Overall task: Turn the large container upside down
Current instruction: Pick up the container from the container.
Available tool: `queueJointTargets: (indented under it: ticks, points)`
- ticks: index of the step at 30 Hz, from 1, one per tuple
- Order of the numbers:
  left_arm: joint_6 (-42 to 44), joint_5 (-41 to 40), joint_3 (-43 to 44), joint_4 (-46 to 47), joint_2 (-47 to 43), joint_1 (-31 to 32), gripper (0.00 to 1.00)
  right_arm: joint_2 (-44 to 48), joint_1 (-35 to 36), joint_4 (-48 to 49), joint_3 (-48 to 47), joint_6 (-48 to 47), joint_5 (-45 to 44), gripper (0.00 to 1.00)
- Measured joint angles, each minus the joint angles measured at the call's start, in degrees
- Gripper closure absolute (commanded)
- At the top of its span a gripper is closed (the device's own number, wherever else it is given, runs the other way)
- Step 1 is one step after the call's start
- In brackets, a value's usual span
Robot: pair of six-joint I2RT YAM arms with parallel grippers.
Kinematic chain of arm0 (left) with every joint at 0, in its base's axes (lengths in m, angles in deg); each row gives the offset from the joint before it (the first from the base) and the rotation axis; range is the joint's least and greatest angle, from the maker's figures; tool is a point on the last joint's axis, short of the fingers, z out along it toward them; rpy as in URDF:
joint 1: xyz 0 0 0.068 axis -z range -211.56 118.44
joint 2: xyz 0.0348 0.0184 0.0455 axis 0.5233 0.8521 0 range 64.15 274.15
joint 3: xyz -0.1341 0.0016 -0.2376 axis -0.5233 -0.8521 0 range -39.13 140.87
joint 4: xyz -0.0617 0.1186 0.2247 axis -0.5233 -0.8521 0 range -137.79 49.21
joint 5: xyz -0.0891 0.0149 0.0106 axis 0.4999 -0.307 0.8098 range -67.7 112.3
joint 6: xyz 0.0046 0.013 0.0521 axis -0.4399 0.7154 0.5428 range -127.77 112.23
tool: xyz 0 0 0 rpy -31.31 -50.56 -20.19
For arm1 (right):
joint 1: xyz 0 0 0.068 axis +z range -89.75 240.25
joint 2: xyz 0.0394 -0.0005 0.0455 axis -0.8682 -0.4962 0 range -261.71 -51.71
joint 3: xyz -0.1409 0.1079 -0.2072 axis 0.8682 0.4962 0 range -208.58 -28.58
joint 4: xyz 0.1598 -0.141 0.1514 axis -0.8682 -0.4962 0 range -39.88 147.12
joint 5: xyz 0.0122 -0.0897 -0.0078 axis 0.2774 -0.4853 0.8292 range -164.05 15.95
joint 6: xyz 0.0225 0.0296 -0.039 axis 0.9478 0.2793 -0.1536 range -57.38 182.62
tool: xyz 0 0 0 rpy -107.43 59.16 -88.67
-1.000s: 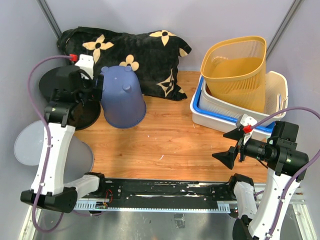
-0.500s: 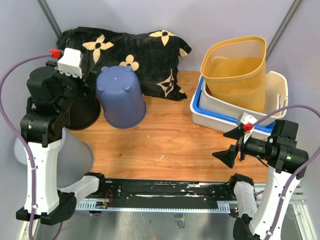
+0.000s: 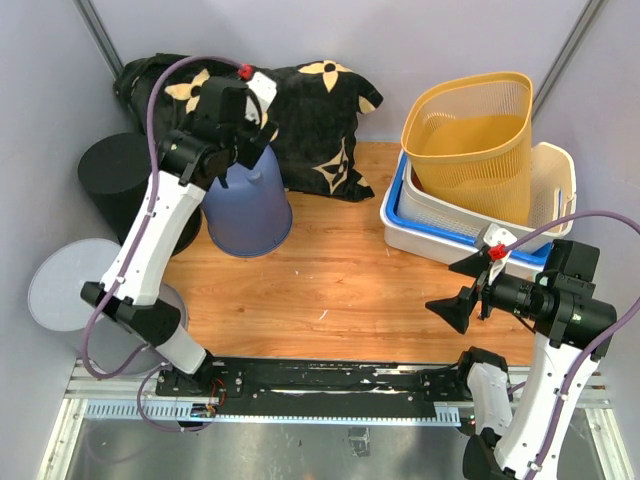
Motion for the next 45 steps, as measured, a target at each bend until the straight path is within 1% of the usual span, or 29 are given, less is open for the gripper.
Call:
queueJointTargets:
  ticks: [2,3,6,8,9,11,12,15,17,21,24,28,32,38,45]
  points:
    - [-0.4,2.1,4.2,-0.3,3.0,1.0,0.01,-0.3,-0.3,0.2,0.0,0.1,0.0,0.0]
    - [-0.4,4.7,5.9,-0.2,3.3,1.2,0.01,-0.5,-0.4,0.3,0.0,0.2,0.0,0.0]
    - [1.0,15.1,8.5,1.8,1.2,1.7,0.01,-0.6,-0.5,0.6,0.0,0.3,-0.1,0.0]
    - [1.8,19.5,10.2,2.5,0.1,3.1,0.01,-0.7,-0.5,0.7,0.0,0.4,-0.1,0.0]
    - [2.6,20.5,12.0,2.8,0.3,4.4,0.04,-0.8,-0.5,0.7,0.0,0.5,-0.1,0.0]
    - [5.3,20.9,16.5,3.2,2.6,8.7,0.12,-0.9,-0.5,0.8,0.0,0.7,-0.1,0.0]
    - [7.6,20.7,18.4,3.1,4.6,11.8,0.15,-0.9,-0.5,0.8,0.0,0.7,-0.1,0.0]
    - [12.9,20.3,19.1,1.9,9.4,18.4,0.14,-1.0,-0.9,0.8,0.0,0.8,-0.1,0.0]
    - [14.8,21.4,20.3,0.5,14.2,20.6,0.09,-1.0,-1.1,0.9,0.0,0.9,-0.1,0.0]
    - [17.0,24.9,24.4,-2.3,25.0,21.2,0.02,-0.9,-1.5,1.0,0.0,1.0,-0.2,0.0]
    - [17.3,28.1,27.3,-2.8,28.9,21.2,0.01,-0.5,-1.7,1.1,0.0,1.0,-0.2,0.0]
    - [16.7,33.6,28.4,-1.4,28.7,21.3,0.01,-0.1,-1.7,1.1,0.0,1.0,-0.2,0.0]
    - [15.9,39.0,28.4,2.4,27.3,21.3,0.01,0.2,-1.7,1.3,0.1,1.2,-0.2,0.0]
    - [15.8,45.7,25.4,7.2,24.9,21.3,0.01,0.5,-1.7,1.5,0.4,1.5,-0.5,0.0]
    - [15.8,51.0,28.5,10.9,29.8,21.3,0.01,1.4,-1.7,1.6,0.5,1.5,-0.6,0.0]
